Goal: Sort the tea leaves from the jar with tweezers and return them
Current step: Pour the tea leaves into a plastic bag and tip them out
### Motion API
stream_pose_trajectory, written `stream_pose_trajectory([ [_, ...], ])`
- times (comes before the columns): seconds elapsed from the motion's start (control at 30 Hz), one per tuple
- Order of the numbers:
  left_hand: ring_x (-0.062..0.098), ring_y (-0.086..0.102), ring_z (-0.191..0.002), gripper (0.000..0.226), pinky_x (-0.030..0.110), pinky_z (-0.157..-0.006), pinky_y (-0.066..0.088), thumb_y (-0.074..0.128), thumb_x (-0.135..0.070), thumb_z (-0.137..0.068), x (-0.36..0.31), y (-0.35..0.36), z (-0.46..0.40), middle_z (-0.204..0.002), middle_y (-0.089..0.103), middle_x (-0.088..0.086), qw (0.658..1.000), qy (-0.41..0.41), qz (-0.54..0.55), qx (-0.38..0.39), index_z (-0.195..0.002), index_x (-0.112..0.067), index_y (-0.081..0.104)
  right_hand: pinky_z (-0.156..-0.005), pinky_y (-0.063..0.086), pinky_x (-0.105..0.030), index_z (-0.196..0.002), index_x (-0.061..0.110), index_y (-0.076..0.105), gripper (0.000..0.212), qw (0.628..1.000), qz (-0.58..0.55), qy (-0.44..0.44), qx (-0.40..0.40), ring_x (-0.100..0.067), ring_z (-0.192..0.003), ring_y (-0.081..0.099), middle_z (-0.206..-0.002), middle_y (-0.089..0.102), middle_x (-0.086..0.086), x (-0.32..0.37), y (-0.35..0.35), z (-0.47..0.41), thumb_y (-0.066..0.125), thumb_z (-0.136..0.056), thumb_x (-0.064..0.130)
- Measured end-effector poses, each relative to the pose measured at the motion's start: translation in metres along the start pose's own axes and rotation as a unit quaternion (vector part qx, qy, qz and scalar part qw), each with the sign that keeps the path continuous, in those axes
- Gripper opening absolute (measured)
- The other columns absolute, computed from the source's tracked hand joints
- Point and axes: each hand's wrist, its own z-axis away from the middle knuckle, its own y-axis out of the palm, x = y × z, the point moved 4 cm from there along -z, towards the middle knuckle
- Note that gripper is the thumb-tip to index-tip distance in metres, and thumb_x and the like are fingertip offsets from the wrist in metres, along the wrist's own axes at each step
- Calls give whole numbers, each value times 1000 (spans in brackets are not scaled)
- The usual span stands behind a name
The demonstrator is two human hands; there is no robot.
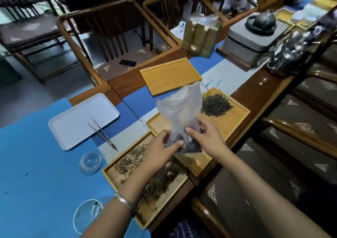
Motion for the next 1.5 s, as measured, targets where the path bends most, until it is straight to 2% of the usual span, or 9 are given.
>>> stream_pose_trajectory([
  [0.27, -1, 60, -88, 27, 16, -69, 49, 73, -43, -82, 35, 43, -67, -97, 61, -22, 997, -80, -10, -22, -100, -43, 51, -67, 46, -10, -94, 19, 66, 12, 996, 64, 12, 57, 4, -77, 60, -87, 66, 10, -63, -17, -78, 69, -85, 12],
  [0.5, 16, 64, -93, 39, 33, -82, 54, 73, -40, -83, 79, 79, -98, -106, 67, -3, 986, -163, -30, -16, -113, -19, 60, -73, 53, -26, -98, 16, 65, 11, 986, 96, 64, 123, -13, -85, 66, -92, 69, -1, -129, -13, -112, 66, -88, 15],
  [0.67, -12, 60, -72, 30, 5, -59, 44, 77, -37, -79, 82, 84, -105, -87, 65, -16, 983, -179, 17, -31, -101, -27, 59, -64, 50, -13, -94, 23, 63, 14, 991, 49, 82, 95, -2, -78, 66, -88, 70, 3, -141, -11, -114, 63, -89, 10],
  [0.9, -17, 60, -76, 31, 4, -58, 45, 80, -36, -76, 79, 84, -103, -88, 65, -16, 983, -175, 53, -27, -95, -34, 56, -73, 51, -17, -108, 21, 59, 20, 990, 66, 81, 99, -5, -89, 65, -99, 68, 6, -135, -13, -114, 61, -90, 11],
  [1.0, 1, 64, -85, 35, 17, -74, 54, 80, -36, -76, 76, 72, -95, -98, 66, -12, 985, -166, 45, -31, -104, -28, 61, -75, 50, -14, -123, 20, 50, 37, 987, 117, 90, 68, 1, -94, 61, -106, 63, 9, -129, -20, -110, 65, -89, 23],
  [1.1, 12, 62, -98, 38, 23, -88, 52, 74, -26, -84, 77, 47, -78, -108, 64, -1, 982, -172, 28, -71, -118, -17, 61, -90, 50, -32, -134, 16, 44, 54, 985, 143, 98, -1, -13, -107, 55, -122, 55, 0, -119, -31, -100, 66, -88, 31],
  [1.27, 6, 65, -93, 22, 11, -77, 51, 62, -11, -92, 83, -1, -18, -106, 67, -2, 971, -182, 52, -148, -110, -23, 60, -80, 50, -29, -117, 18, 51, 29, 975, 195, 15, -103, -7, -94, 55, -112, 52, 2, -88, -36, -61, 61, -90, 23],
  [1.4, 22, 67, -89, 21, 27, -79, 54, 60, -5, -92, 97, -23, 45, -97, 69, 2, 950, -215, 61, -219, -102, -24, 62, -65, 51, -23, -101, 25, 53, 13, 968, 251, -26, -6, -2, -79, 59, -93, 57, 9, -82, -8, -33, 59, -89, 26],
  [1.5, 11, 63, -85, 23, 28, -78, 51, 64, -4, -90, 104, -29, 85, -94, 65, -6, 942, -196, -3, -273, -101, -25, 62, -70, 52, -25, -105, 20, 58, 17, 941, 312, -60, 119, -5, -80, 59, -92, 58, 8, -86, 29, -21, 62, -90, 26],
])
